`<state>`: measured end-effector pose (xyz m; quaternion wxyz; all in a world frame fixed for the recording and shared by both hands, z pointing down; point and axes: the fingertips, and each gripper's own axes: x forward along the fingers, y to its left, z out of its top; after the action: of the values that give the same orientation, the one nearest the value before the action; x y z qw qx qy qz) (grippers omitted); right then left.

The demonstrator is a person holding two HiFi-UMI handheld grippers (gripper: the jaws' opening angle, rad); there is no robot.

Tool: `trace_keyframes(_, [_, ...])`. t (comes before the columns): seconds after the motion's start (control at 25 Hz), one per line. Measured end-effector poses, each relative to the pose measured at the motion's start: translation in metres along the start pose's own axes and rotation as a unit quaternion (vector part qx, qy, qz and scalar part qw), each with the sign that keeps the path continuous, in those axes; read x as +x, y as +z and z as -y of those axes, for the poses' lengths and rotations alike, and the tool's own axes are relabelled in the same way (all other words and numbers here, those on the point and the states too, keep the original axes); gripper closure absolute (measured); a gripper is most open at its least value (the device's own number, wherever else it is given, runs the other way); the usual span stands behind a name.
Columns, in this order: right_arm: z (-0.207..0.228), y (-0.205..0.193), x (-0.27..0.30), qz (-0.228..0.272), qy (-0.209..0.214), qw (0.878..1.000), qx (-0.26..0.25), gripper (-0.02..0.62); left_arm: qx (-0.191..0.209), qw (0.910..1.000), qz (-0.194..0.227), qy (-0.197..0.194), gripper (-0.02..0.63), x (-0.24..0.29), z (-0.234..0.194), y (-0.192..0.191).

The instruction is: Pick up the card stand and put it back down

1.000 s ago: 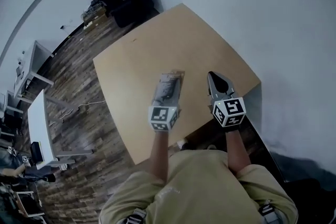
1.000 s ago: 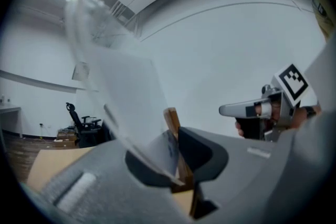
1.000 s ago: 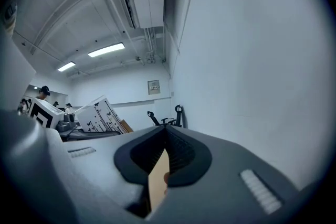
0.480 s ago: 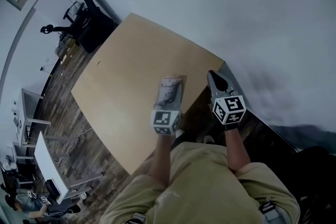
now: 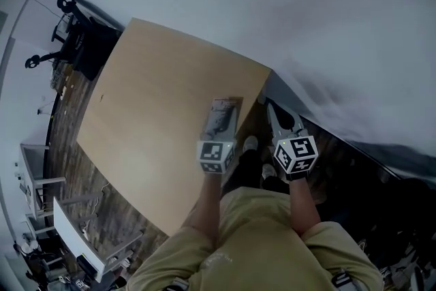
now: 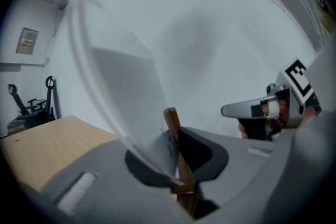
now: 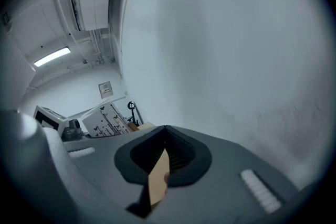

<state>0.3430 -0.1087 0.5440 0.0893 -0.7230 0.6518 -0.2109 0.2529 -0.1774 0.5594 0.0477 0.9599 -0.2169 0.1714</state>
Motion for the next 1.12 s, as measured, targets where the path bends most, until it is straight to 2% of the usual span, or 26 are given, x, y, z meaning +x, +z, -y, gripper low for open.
trace_keyframes(0.12, [0.026,-0.041,0.014,-0.028,-0.027,0.999,0.02,0.589,0.005,0.9997,-0.017,-0.019,0.561,0.037,-0.012,-0.026])
trace_keyframes(0.28, [0.045,-0.089,0.027,-0.06,-0.046,0.997,0.01,0.589,0.023,0.9982,-0.036,-0.042,0.561,0.079,-0.021,-0.059])
trace_keyframes(0.56, [0.067,-0.15,0.055,-0.084,-0.082,0.991,0.059,0.589,0.046,0.9936,-0.075,-0.071,0.561,0.127,-0.035,-0.121])
trace_keyframes(0.88, [0.082,-0.187,0.054,-0.103,-0.114,0.986,0.072,0.589,0.069,0.9895,-0.098,-0.081,0.561,0.15,-0.037,-0.162])
trace_keyframes(1.12, [0.083,-0.185,0.063,-0.102,-0.114,0.985,0.075,0.589,0.085,0.9872,-0.114,-0.072,0.558,0.167,-0.036,-0.178])
